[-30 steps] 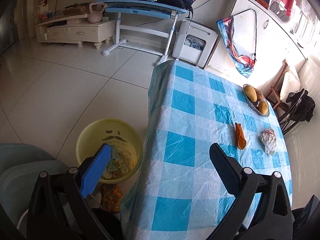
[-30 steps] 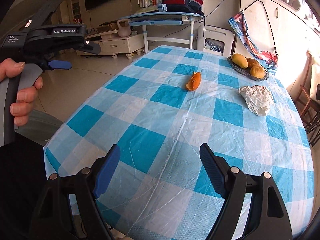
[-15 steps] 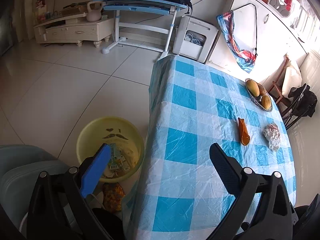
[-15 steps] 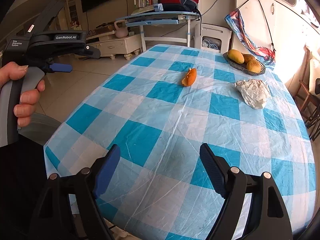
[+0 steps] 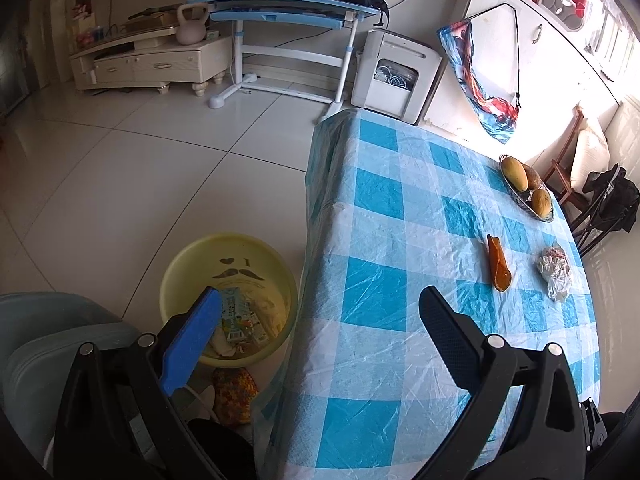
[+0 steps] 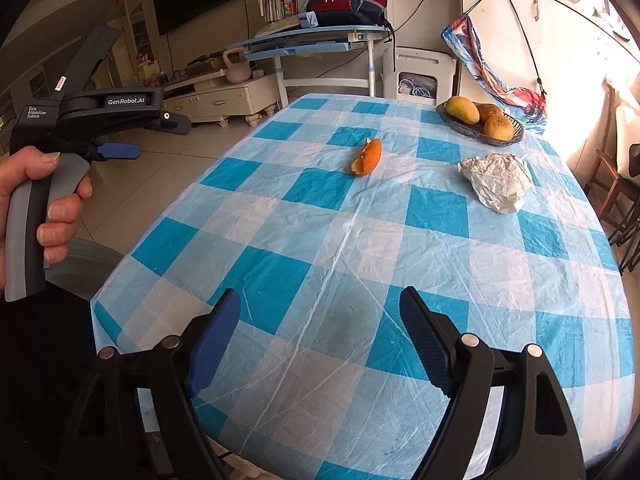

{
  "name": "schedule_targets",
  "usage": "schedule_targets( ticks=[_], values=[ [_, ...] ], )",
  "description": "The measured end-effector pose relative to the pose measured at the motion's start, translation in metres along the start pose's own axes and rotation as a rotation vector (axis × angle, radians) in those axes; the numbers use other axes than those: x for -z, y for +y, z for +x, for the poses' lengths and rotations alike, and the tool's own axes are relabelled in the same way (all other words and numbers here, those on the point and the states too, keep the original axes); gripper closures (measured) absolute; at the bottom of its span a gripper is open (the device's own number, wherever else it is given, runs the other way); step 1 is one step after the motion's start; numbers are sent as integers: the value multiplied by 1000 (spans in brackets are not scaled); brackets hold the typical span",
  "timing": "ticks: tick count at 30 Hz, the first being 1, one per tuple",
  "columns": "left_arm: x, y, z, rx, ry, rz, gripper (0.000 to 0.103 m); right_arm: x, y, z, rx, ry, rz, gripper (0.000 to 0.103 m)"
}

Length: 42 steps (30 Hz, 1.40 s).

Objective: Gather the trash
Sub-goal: 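Move the left tool to the orange peel while the right tool reaches the crumpled paper bag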

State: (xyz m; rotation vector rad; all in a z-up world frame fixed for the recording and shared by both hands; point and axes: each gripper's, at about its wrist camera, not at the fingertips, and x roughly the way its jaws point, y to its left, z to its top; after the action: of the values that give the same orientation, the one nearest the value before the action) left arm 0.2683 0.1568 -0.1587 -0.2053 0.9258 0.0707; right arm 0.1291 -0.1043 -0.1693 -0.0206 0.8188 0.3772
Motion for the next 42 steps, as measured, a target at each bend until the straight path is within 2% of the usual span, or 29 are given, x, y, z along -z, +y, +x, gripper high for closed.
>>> schedule_targets(
  ticks=[22,32,38,42],
  values=[
    [-1,-20,15,-78,9,119,7,-11,-41,-10,-5,-26,92,23],
    [-8,-34,20,-59,2,124,7,-18,-56,-16,15,-37,101,23],
    [-13,-49,25,-23,9,130,7,-27,-80,-26,70,-60,108,23],
    [-15,-62,28,-13,5,152,7,-33,-106,-27,116,-64,157,22]
  ],
)
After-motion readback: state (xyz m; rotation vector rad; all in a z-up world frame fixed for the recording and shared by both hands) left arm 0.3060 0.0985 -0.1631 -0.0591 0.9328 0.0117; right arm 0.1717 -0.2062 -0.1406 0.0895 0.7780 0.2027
